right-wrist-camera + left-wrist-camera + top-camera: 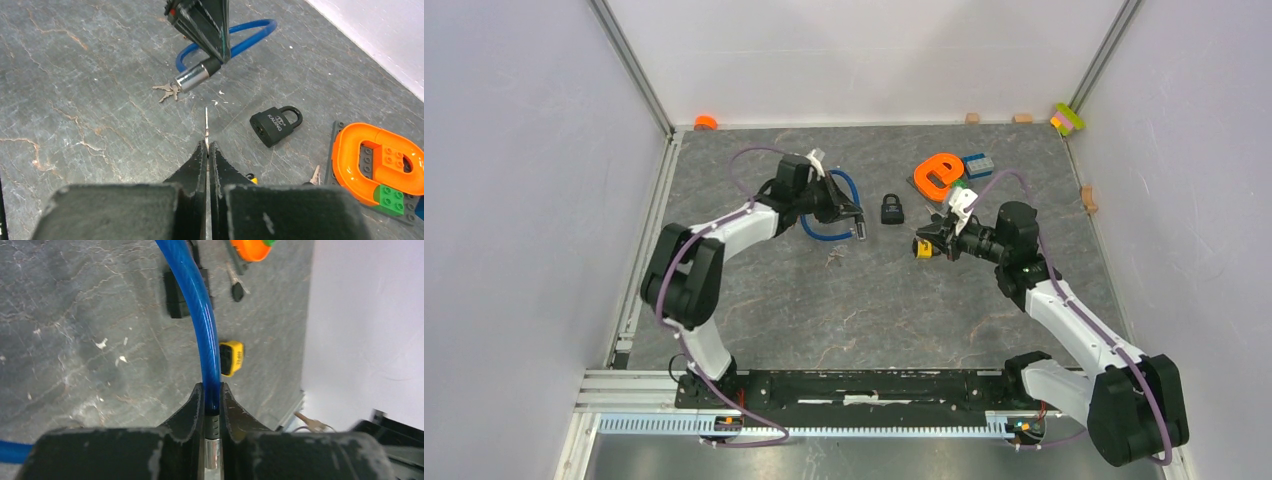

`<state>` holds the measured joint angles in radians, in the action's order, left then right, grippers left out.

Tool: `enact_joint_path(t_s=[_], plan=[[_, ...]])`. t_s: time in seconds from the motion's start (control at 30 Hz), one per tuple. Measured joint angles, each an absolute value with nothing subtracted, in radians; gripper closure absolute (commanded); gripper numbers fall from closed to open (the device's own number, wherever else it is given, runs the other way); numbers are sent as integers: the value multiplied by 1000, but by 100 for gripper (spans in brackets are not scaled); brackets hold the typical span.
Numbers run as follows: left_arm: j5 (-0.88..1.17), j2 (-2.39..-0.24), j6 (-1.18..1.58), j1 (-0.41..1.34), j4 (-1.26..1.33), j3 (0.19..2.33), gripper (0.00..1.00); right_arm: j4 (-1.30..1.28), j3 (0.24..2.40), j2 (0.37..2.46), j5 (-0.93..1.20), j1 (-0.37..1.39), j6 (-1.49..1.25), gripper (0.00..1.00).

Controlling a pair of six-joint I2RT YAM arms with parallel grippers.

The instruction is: Unlock with the key

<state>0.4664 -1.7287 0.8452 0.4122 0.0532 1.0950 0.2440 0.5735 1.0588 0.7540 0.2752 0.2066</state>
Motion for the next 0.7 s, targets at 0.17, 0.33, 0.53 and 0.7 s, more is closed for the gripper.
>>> enact_joint_path(t_s=[0.17,0.33,0.53,0.7], plan=[[437,-1877,783,449,29,1171,79,205,574,1050,736,272,241,100],[420,-1974,719,478,-13,1205,71,187,566,1048,728,270,265,100],[430,-2000,626,479,-79,1254,31,172,558,1048,723,263,281,100],[469,-1986,477,477,-125,1295,17,168,556,1048,724,255,289,100]])
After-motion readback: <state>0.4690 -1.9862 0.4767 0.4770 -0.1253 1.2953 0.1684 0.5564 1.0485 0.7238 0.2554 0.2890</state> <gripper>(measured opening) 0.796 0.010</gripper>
